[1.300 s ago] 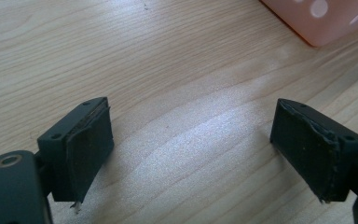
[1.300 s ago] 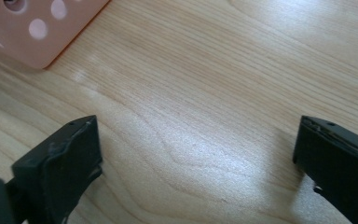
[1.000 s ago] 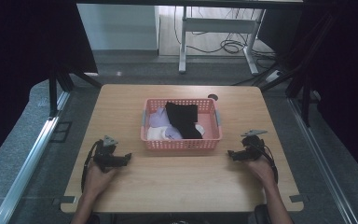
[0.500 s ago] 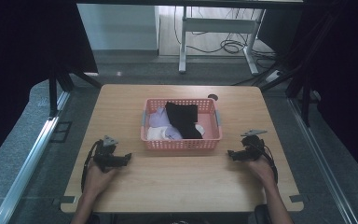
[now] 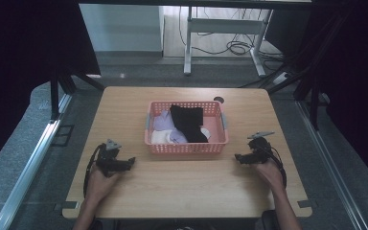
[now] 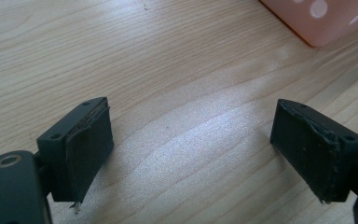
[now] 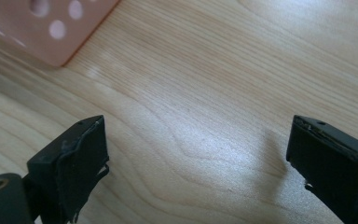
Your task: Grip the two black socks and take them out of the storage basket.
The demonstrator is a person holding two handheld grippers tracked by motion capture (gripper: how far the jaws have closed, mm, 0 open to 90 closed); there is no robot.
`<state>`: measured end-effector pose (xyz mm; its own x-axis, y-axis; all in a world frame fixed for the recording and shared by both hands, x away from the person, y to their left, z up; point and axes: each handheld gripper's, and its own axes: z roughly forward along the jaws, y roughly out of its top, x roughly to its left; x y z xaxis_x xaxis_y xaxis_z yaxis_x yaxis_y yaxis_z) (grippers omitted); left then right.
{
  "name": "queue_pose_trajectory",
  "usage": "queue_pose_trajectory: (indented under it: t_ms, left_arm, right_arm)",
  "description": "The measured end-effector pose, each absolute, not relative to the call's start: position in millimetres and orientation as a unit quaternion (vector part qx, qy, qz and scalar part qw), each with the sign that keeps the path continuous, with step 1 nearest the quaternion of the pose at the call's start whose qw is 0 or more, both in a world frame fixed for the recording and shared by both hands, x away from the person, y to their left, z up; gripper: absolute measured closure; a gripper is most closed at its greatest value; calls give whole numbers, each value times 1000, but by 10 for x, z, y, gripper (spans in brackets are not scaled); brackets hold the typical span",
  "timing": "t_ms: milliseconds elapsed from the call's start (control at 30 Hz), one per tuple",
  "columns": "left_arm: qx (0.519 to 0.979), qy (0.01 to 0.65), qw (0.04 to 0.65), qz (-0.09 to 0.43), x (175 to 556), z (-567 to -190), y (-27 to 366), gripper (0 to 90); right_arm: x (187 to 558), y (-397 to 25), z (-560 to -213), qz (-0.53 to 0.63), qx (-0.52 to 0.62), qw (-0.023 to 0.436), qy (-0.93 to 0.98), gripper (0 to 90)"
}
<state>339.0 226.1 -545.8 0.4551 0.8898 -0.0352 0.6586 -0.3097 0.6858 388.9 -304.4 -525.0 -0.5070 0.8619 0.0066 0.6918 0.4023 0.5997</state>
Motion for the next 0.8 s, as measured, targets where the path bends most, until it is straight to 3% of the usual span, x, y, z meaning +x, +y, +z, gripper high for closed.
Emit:
queue_pose_trajectory:
  t_ms: [800]
  left_arm:
    - [791,489,321,180,3389,-5458,2262,128]
  right_arm:
    - [3936,-3025,-4799,287,460,142,828,119]
